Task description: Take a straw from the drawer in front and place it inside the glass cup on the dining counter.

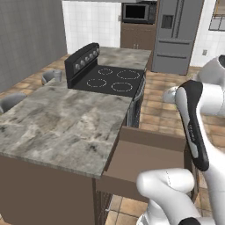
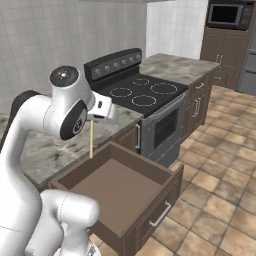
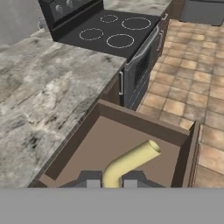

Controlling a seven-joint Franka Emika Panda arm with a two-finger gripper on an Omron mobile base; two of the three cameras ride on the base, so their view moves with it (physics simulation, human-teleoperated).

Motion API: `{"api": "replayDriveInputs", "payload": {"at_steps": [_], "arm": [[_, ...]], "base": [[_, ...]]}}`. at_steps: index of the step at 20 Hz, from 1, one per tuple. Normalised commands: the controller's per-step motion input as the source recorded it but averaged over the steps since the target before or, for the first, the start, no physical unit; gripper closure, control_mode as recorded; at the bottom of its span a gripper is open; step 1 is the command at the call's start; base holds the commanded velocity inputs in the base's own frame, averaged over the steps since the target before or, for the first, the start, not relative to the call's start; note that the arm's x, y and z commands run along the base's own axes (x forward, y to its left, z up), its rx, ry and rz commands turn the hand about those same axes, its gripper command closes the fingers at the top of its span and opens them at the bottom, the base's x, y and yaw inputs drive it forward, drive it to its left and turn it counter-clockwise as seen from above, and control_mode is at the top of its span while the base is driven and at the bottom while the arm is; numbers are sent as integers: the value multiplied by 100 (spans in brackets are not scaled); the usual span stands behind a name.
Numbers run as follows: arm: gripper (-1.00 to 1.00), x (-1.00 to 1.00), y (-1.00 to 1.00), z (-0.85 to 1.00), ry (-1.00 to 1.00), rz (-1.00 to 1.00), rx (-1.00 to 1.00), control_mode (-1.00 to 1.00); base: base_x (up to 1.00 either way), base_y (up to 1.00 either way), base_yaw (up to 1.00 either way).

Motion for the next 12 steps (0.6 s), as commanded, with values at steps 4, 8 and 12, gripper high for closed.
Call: {"api": "replayDriveInputs", "payload": {"at_steps": [4,8,12], "arm": [[100,-66,4,12,-8,0,0,-100],[100,-58,11,0,0,0,-2,-100],[100,-48,1,0,0,0,0,-100]], "base": [[0,0,0],[0,0,0],[0,0,0]]}}
